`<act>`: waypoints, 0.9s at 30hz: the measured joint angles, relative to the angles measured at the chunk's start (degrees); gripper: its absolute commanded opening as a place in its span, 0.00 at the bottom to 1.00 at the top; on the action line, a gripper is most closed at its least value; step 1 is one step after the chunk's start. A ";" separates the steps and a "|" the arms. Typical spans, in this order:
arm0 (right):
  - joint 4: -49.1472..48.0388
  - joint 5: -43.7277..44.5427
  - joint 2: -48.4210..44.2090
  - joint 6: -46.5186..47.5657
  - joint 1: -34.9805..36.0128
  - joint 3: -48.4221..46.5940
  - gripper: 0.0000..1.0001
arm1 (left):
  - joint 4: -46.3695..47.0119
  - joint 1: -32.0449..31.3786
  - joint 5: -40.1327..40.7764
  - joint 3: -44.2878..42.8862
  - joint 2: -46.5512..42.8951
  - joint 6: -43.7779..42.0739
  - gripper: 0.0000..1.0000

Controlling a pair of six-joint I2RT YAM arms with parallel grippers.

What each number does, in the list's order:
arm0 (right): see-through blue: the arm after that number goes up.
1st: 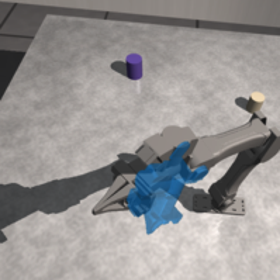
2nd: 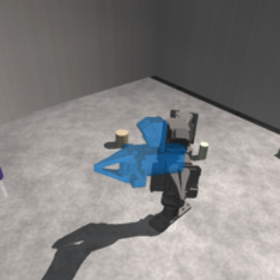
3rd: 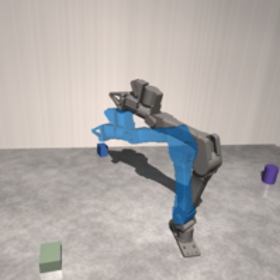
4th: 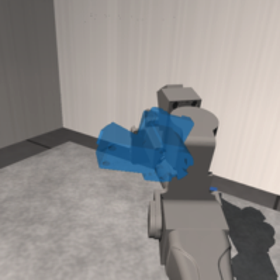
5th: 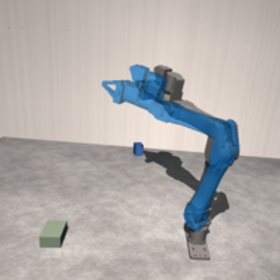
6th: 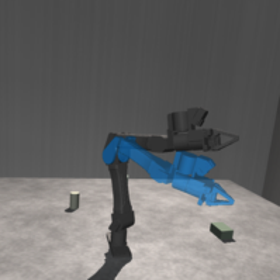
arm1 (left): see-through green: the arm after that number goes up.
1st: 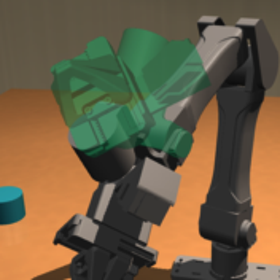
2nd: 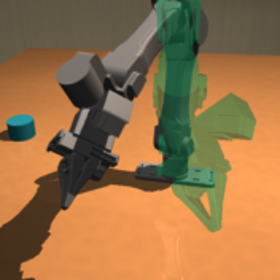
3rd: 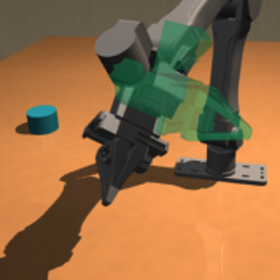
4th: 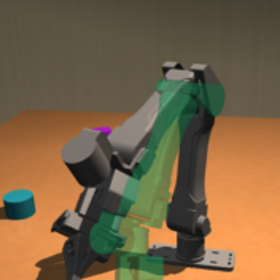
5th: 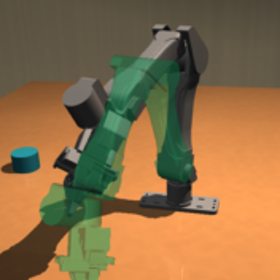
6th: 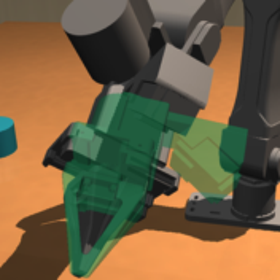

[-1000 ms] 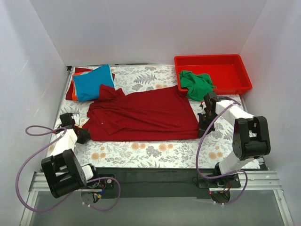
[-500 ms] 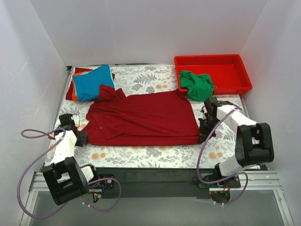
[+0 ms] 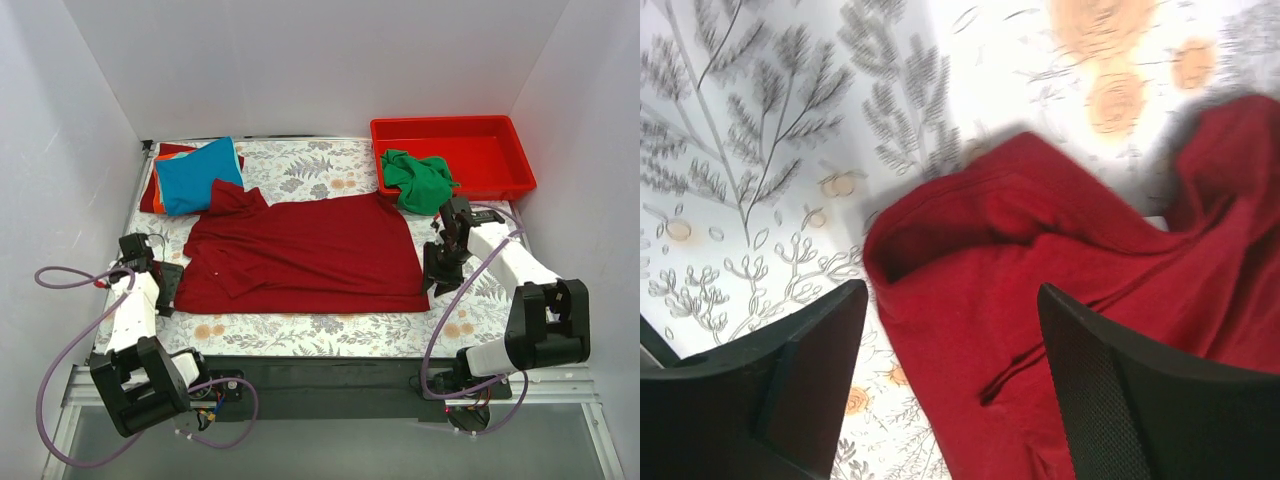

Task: Fold and stack the t-shirts
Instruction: Fold the tshirt

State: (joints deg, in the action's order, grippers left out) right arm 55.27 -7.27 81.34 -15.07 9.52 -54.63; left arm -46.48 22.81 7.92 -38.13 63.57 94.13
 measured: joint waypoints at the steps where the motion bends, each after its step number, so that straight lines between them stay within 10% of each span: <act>1: -0.04 -0.04 -0.24 0.15 0.07 -0.37 0.45 | 0.13 0.00 0.09 -0.81 -0.11 -0.57 0.65; 6: -1.62 -1.81 0.07 0.57 0.57 -0.22 0.44 | 3.21 -0.98 -0.98 -2.34 -1.99 -7.04 0.53; 27: -9.55 -1.44 7.48 1.81 1.11 1.81 0.36 | 9.66 -18.95 -8.96 -0.66 -7.19 -13.90 0.59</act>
State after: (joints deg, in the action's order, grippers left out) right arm 45.71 -8.71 88.82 -13.26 10.63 -52.82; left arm -36.82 3.86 -1.04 -38.79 56.38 80.23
